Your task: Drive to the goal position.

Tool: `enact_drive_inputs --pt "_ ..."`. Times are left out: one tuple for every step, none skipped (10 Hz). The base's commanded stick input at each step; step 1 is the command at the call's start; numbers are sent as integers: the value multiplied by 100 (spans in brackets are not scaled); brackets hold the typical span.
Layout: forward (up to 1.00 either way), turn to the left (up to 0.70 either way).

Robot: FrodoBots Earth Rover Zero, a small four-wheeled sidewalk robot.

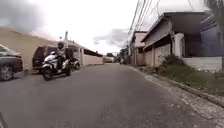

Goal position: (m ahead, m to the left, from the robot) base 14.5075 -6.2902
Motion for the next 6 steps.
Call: enact_drive_inputs --pt "70 0" --pt "70 0" --pt "70 0" --pt "70 0" --pt "70 0" --pt "70 0"
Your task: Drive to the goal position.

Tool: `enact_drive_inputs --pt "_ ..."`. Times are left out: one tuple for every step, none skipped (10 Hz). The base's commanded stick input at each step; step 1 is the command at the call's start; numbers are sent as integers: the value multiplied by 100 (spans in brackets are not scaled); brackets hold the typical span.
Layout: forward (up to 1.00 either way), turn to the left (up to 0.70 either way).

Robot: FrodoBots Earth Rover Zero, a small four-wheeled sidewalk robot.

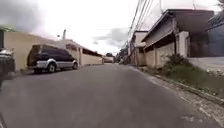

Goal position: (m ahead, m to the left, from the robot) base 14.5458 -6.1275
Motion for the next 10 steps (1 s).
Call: enact_drive_inputs --pt "70 0" --pt "70 0" --pt "70 0" --pt "70 0" --pt "70 0" --pt "70 0" --pt "70 0" --pt "70 0" --pt "70 0" --pt "70 0"
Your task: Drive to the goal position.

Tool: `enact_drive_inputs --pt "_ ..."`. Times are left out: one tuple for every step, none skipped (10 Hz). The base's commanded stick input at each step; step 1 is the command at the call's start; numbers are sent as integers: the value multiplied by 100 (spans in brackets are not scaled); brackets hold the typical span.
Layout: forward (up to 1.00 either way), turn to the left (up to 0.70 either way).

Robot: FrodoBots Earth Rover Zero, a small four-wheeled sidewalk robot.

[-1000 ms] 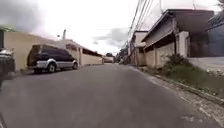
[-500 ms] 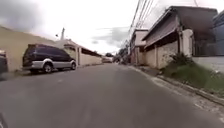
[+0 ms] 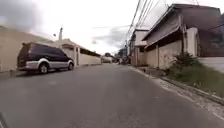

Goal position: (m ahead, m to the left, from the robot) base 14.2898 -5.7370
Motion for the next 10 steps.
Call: enact_drive_inputs --pt "70 0" --pt "70 0" --pt "70 0" --pt "70 0" --pt "70 0" --pt "70 0" --pt "70 0" --pt "70 0" --pt "70 0" --pt "70 0"
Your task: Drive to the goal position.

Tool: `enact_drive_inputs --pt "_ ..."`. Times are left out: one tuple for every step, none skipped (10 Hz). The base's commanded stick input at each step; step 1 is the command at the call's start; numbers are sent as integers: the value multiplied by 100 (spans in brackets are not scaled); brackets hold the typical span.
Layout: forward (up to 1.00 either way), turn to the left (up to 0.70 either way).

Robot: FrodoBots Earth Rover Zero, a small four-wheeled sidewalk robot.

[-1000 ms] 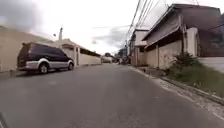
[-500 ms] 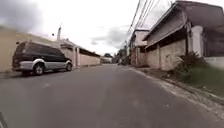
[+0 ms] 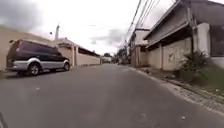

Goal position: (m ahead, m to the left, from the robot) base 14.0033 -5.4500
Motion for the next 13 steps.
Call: enact_drive_inputs --pt "70 0" --pt "70 0" --pt "70 0" --pt "70 0" --pt "70 0" --pt "70 0" --pt "70 0" --pt "70 0" --pt "70 0" --pt "70 0" --pt "70 0" --pt "70 0" --pt "70 0"
